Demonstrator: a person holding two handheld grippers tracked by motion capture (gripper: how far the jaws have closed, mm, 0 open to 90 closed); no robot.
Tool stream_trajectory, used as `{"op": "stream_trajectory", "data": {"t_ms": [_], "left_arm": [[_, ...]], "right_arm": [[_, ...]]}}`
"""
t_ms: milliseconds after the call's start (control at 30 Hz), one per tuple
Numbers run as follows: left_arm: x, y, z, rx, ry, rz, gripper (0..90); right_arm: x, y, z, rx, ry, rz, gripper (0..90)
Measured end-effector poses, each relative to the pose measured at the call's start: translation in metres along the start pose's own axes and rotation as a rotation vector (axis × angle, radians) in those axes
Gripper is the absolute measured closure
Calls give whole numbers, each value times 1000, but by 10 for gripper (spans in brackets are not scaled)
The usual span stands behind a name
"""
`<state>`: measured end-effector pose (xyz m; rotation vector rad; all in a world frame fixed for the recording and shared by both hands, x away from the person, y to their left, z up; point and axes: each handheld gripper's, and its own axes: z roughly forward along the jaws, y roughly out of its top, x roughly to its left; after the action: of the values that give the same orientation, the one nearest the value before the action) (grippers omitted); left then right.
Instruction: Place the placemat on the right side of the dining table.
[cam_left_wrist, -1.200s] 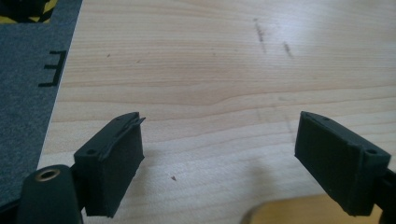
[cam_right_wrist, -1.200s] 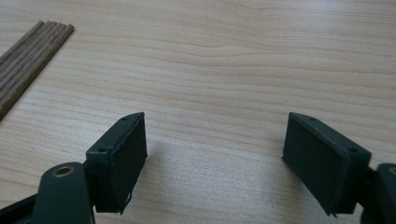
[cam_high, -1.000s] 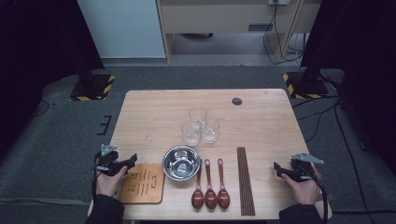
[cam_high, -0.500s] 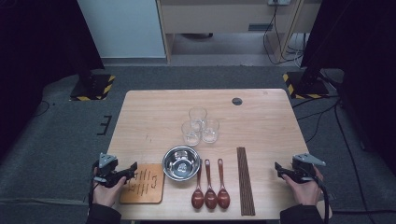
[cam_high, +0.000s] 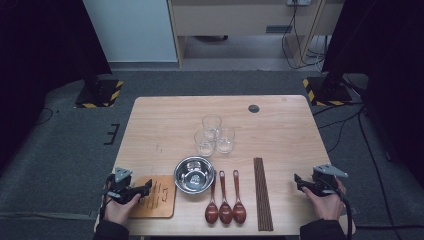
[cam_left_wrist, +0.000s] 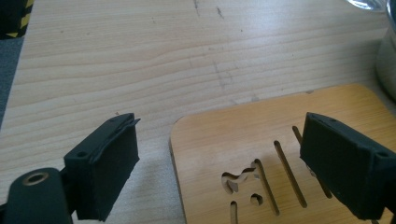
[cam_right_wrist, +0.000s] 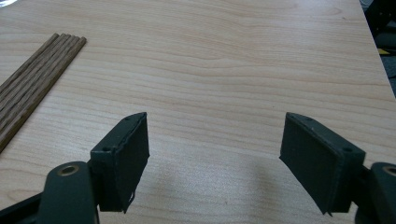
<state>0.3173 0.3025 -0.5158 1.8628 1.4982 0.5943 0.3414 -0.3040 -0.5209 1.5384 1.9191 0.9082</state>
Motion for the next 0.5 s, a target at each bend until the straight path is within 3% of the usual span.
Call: {"op": "stream_trajectory", "data": {"t_ms": [500], "left_arm": [[-4,-1,11,42,-9,7,81]], "right_arm": [[0,0,0,4,-4,0,236]]}}
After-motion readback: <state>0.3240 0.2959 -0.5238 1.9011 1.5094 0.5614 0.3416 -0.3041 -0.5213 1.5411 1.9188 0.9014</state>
